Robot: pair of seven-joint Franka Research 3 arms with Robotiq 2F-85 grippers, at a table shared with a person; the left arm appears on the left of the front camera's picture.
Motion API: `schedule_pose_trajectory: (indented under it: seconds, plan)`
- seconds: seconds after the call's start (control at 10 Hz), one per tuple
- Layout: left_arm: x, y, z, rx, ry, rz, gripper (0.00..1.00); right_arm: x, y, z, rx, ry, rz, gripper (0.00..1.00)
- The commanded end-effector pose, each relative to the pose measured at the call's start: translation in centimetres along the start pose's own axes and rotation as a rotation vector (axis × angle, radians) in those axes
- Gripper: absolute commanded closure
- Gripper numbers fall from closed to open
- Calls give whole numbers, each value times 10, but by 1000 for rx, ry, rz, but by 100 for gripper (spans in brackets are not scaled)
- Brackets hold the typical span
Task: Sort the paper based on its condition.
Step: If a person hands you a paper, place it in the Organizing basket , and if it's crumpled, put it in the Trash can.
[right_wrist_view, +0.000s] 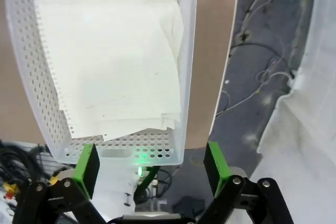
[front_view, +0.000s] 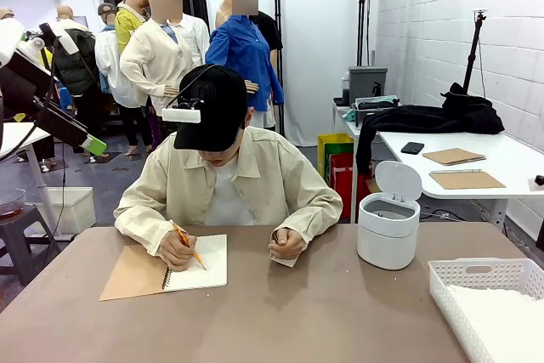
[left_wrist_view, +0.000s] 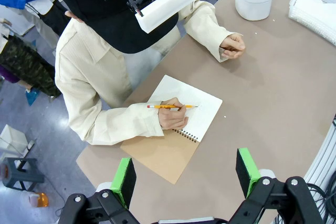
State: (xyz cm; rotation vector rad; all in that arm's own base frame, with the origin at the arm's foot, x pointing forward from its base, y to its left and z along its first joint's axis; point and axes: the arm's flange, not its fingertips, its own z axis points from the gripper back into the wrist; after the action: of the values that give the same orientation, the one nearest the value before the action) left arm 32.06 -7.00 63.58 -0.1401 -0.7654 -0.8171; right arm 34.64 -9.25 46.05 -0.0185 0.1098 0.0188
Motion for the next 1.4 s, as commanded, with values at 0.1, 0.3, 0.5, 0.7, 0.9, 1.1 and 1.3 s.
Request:
schedule_pose_trajectory:
  seconds: [0.1,0.3,0.5,0.7,0.9,1.1,1.3]
  plan:
    - [0,1,1,3,0,-6,0,-11,18,26,-66,-73,141,0]
    - [0,1,1,3,0,-6,0,-8,16,25,-32,-60,89,0]
    - [0,1,1,3,0,-6,0,-8,16,25,-32,-60,89,0]
    - [0,1,1,3,0,-6,0,-13,44,32,-3,-101,277,0]
    - [0,1,1,3,0,-6,0,-16,83,54,-24,-137,499,0]
    - [0,1,1,3,0,-6,0,-13,124,76,-49,-156,684,0]
    - [0,1,1,3,0,-6,0,-16,160,104,11,-291,873,0]
